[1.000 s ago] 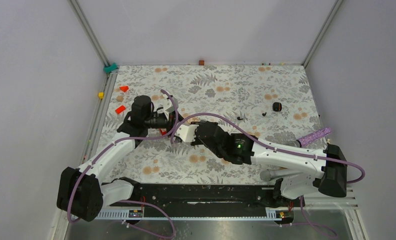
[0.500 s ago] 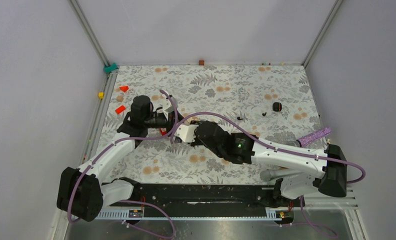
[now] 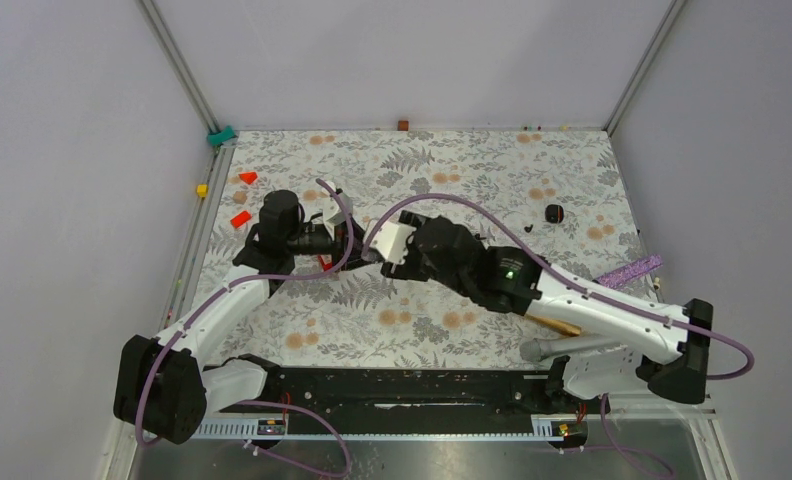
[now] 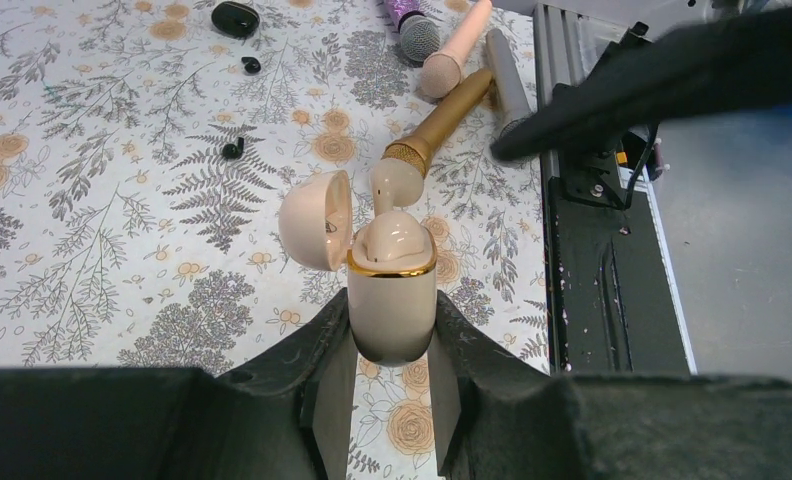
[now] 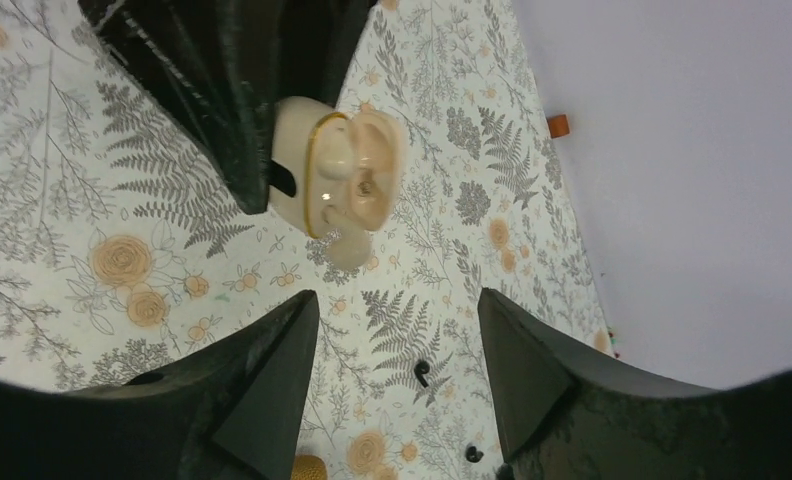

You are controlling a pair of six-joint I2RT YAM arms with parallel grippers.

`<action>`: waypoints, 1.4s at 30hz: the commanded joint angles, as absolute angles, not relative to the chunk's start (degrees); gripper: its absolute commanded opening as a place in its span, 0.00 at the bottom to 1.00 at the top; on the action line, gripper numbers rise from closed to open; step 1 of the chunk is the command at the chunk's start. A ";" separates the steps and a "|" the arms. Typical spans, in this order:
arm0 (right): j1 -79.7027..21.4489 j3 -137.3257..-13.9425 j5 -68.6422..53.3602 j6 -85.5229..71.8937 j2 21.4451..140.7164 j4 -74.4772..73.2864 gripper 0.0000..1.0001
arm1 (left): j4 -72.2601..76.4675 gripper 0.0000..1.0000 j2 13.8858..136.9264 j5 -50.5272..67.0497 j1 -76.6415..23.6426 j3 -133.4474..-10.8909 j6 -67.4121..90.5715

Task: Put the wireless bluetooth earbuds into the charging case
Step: Place the earbud in the charging case, then close the charging case.

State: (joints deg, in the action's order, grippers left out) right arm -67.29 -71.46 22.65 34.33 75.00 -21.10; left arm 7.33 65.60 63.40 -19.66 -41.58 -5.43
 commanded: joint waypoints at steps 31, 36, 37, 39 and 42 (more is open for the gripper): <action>-55.81 -68.24 -0.97 21.44 71.24 -19.02 0.70 | 12.66 0.00 60.91 79.81 -19.19 -39.41 -5.72; -55.79 -69.26 -3.74 20.00 71.42 -20.14 0.70 | 12.66 0.00 61.00 79.96 -19.22 -39.38 -5.88; -55.81 -69.39 -4.19 19.67 71.41 -20.32 0.70 | 12.63 0.00 61.00 79.97 -19.24 -39.38 -5.95; -55.81 -69.50 -4.93 19.37 71.32 -20.63 0.70 | 12.62 0.00 61.08 79.91 -19.22 -39.29 -5.93; -55.81 -69.76 -4.78 19.03 71.20 -20.64 0.70 | 12.50 0.00 61.17 79.91 -19.22 -39.29 -6.15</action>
